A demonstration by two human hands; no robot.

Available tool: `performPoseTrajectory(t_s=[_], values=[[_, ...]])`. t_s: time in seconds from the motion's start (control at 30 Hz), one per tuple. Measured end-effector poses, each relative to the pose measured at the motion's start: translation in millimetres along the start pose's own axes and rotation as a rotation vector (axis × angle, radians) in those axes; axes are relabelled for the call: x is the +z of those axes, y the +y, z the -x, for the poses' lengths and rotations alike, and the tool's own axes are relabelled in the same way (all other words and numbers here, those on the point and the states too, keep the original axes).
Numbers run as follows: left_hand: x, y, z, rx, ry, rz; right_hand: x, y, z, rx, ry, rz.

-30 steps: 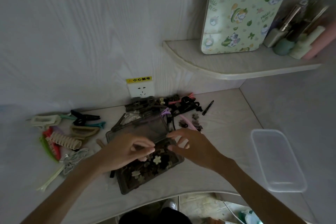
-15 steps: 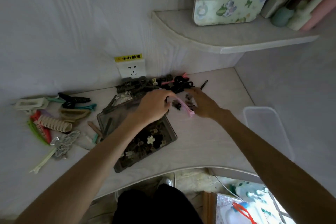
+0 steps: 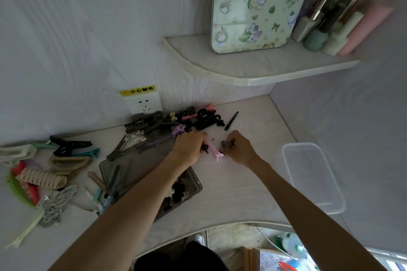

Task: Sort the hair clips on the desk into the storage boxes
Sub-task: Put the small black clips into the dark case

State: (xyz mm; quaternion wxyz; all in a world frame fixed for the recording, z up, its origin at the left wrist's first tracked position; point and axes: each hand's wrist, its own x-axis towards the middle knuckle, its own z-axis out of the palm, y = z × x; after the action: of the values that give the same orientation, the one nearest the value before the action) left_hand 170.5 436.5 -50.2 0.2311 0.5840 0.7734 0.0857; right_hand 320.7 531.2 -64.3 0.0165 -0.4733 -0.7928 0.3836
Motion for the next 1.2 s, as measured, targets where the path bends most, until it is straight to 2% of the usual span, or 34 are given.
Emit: performPoseTrajectory(t_s=[0.1,0.27,0.37,0.47,0.53,0.6,0.67,0.7,0.77,0.83,0.93,1.0,1.07,1.13,1.2], values=[[-2.4,0.0,3.7,0.001,0.038,0.135,-5.5,-0.6,-2.2,0.014,-0.013,-0.001],[-31.0,-7.8,35.1,0.016,0.126,0.342,-14.9,5.8,4.5,0.180,0.011,-0.424],[-56.7,-25.7,67.1,0.002,0.010,0.481,-19.1,-3.0,12.7,0.153,-0.005,-0.431],[-79.9,-41.4,101.5,0.001,-0.174,0.526,-18.0,-32.0,30.1,-0.028,-0.054,-0.322],[-90.6,-50.4,120.4,-0.026,-0.297,0.505,-15.1,-57.7,49.4,-0.214,-0.173,-0.207],[-96.4,-58.6,132.9,-0.060,-0.412,0.471,-9.1,-81.6,69.4,-0.348,-0.387,-0.126],[-98.6,-64.9,137.1,-0.094,-0.451,0.439,-4.0,-95.6,82.6,-0.373,-0.588,-0.096],[-99.1,-66.5,137.0,-0.105,-0.434,0.426,-3.8,-98.3,85.4,-0.369,-0.637,-0.086],[-101.2,-65.0,134.2,-0.098,-0.360,0.381,-8.4,-95.1,81.6,-0.386,-0.585,-0.048],[-102.8,-57.0,126.9,-0.075,-0.282,0.364,-16.7,-80.0,67.0,-0.377,-0.381,0.031],[-98.2,-35.0,105.1,-0.043,-0.157,0.356,-27.0,-37.1,35.9,-0.238,-0.091,0.165],[-85.1,-19.6,84.2,-0.029,-0.055,0.233,-24.9,-11.0,23.1,-0.174,-0.089,0.263],[-65.6,-5.7,62.7,-0.016,0.022,0.061,-15.2,5.6,19.0,-0.165,-0.182,0.435],[-44.4,4.0,45.2,-0.031,-0.013,-0.169,-0.7,13.6,22.6,-0.225,-0.200,0.533],[-29.2,14.5,32.3,-0.065,-0.112,-0.419,9.6,21.4,27.6,-0.332,-0.075,0.489]])
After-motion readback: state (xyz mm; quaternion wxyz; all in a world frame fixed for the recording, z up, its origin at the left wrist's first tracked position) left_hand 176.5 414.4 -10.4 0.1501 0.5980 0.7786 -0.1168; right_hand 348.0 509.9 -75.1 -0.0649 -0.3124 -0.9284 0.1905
